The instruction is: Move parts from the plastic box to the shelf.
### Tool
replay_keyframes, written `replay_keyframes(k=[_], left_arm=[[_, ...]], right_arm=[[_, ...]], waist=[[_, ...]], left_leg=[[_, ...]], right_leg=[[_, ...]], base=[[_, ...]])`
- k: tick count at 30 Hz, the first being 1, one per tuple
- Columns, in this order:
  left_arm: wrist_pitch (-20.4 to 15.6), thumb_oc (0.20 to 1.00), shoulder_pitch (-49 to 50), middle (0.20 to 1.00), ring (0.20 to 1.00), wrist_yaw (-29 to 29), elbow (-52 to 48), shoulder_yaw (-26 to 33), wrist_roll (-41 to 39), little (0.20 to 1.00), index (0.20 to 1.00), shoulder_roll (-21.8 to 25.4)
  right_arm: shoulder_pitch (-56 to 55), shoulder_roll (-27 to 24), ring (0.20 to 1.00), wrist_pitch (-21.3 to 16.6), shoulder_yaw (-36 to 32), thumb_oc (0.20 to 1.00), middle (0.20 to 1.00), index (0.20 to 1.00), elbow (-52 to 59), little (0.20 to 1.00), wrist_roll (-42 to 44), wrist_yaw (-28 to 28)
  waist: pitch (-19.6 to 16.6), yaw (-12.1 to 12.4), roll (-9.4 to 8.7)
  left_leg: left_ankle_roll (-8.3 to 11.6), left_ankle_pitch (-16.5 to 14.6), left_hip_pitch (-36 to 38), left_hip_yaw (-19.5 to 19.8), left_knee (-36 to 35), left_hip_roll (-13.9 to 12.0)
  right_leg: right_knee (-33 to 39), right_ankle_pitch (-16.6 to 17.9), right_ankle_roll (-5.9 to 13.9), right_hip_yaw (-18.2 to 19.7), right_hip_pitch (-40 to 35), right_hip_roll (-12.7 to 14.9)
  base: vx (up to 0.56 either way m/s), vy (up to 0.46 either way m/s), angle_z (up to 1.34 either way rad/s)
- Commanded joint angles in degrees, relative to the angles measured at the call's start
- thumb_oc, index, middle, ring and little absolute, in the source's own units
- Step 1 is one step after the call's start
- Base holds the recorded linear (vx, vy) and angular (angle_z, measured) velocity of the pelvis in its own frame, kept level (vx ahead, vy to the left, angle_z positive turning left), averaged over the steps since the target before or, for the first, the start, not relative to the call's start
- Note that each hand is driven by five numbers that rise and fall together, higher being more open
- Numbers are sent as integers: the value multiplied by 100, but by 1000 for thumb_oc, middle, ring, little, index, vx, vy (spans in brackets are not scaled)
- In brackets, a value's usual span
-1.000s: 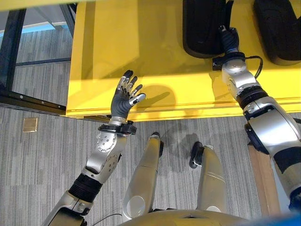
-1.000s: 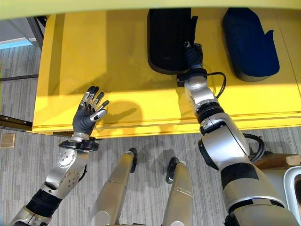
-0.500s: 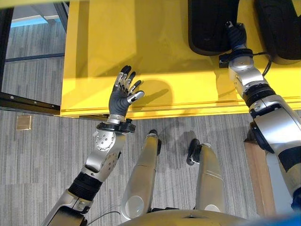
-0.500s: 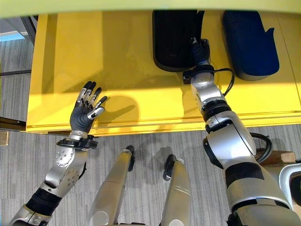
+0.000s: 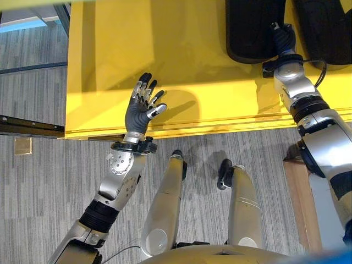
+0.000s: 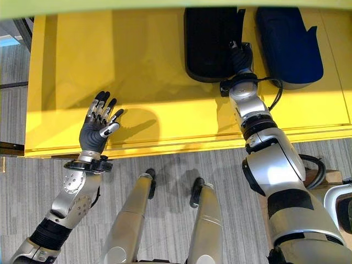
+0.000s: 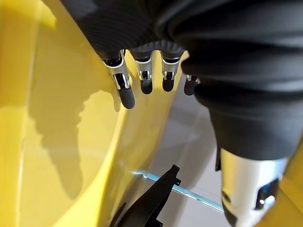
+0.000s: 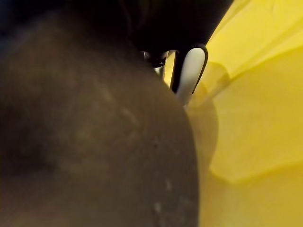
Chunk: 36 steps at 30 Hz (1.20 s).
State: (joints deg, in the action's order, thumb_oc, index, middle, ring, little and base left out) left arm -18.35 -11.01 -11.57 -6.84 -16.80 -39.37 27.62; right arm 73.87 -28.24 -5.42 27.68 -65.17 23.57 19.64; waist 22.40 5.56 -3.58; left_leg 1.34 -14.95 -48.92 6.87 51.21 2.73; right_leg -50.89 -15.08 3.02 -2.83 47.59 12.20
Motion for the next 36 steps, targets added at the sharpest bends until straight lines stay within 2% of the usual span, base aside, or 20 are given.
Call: replay_keyframes(k=[1, 17, 36], left_arm=[[99, 1000, 361, 1000, 1000, -25, -10, -32, -56, 1000, 1000, -26], [145, 1000, 514, 1000, 1000, -83, 10, 138, -73, 1000, 1000, -32], [152, 1000, 575, 1000, 1000, -130, -13, 213, -58, 1000, 1000, -12]], right_arm=[[-238, -280, 200, -114, 60, 200, 200, 200, 62, 200, 238, -42], [-863, -134, 200, -250, -128, 200, 200, 200, 1144, 200, 495, -92], [-1018, -250, 200, -185, 22, 200, 200, 200, 1747, 200, 171, -164]], waist=[[94, -11, 83], [151, -66, 17], [255, -45, -15]], left_leg=[[-21, 76, 30, 108, -401, -129], [-23, 76, 13, 80, -385, -150], [-31, 74, -11, 76, -354, -135]], right_leg=[[310, -28, -192, 64, -189, -47], [314, -18, -205, 79, -191, -62], [247, -63, -203, 66, -168, -42]], base=[[0, 0, 0], [0, 0, 0], [0, 0, 0]])
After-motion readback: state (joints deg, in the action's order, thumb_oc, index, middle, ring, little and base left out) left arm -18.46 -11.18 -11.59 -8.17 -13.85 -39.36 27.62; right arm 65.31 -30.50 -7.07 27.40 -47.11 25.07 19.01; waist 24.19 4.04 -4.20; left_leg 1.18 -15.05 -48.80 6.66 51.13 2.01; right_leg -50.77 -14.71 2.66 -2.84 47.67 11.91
